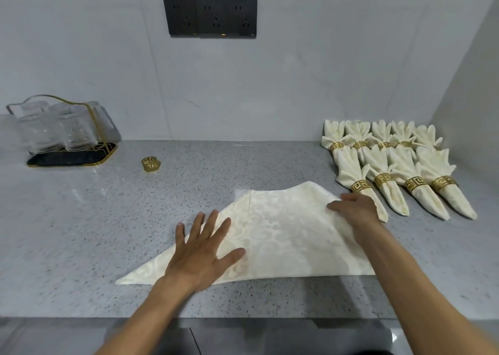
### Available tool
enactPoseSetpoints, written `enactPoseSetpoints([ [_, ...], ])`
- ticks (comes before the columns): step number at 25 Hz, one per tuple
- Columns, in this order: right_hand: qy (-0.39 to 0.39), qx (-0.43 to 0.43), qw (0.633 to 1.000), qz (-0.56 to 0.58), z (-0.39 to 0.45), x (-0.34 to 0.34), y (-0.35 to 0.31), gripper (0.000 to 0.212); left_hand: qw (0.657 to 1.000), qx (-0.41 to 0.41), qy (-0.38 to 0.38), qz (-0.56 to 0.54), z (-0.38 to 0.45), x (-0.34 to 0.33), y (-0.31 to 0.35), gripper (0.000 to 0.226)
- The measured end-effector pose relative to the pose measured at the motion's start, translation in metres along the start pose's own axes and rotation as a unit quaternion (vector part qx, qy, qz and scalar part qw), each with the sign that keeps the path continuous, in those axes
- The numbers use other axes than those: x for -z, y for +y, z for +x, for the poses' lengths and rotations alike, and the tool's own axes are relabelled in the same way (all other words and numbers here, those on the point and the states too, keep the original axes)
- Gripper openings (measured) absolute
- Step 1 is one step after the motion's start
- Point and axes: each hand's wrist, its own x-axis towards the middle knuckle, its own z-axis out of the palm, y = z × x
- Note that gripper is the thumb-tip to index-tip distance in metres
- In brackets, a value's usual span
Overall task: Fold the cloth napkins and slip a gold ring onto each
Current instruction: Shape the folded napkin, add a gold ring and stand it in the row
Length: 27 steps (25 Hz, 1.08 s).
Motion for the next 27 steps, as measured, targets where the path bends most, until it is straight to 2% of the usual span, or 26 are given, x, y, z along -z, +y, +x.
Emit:
enactPoseSetpoints([
  [2, 0.005, 0.098, 0.993, -0.068, -0.032, -0.005, 0.006, 0.033, 0.99, -0.062, 0.126, 0.013, -0.008, -0.001, 0.005, 0.065],
  [4, -0.014, 0.202, 0.976, -0.078, -0.063, -0.012, 0.014, 0.048, 0.967, -0.109, 0.228, 0.021, -0.016, -0.003, 0.01, 0.047],
  [5, -0.042, 0.226, 0.971, -0.071, -0.077, -0.017, 0.02, 0.059, 0.961, -0.119, 0.249, 0.005, -0.02, -0.005, 0.014, 0.041],
  [7, -0.095, 0.272, 0.949, -0.127, -0.096, -0.025, 0.033, 0.069, 0.961, -0.133, 0.238, -0.037, -0.026, -0.007, 0.026, 0.036],
  [10, -0.104, 0.385, 0.878, -0.264, -0.107, -0.026, 0.058, 0.051, 0.97, -0.139, 0.181, -0.088, -0.032, -0.013, 0.041, 0.04],
  [12, -0.124, 0.443, 0.847, -0.268, -0.108, -0.024, 0.074, 0.043, 0.973, -0.136, 0.153, -0.109, -0.035, -0.017, 0.049, 0.047],
  [16, -0.144, 0.447, 0.849, -0.242, -0.106, -0.021, 0.08, 0.036, 0.97, -0.169, 0.147, -0.099, -0.038, -0.021, 0.054, 0.049],
  [20, -0.172, 0.467, 0.829, -0.253, -0.11, -0.015, 0.08, 0.026, 0.966, -0.194, 0.154, -0.071, -0.039, -0.026, 0.052, 0.041],
  [24, -0.231, 0.441, 0.826, -0.264, -0.119, -0.01, 0.073, 0.03, 0.963, -0.19, 0.174, -0.073, -0.038, -0.029, 0.052, 0.033],
  [25, -0.244, 0.434, 0.829, -0.255, -0.12, -0.008, 0.07, 0.031, 0.961, -0.19, 0.184, -0.076, -0.037, -0.031, 0.052, 0.03],
  [27, -0.247, 0.401, 0.857, -0.21, -0.118, -0.01, 0.058, 0.028, 0.957, -0.194, 0.2, -0.081, -0.036, -0.033, 0.052, 0.027],
])
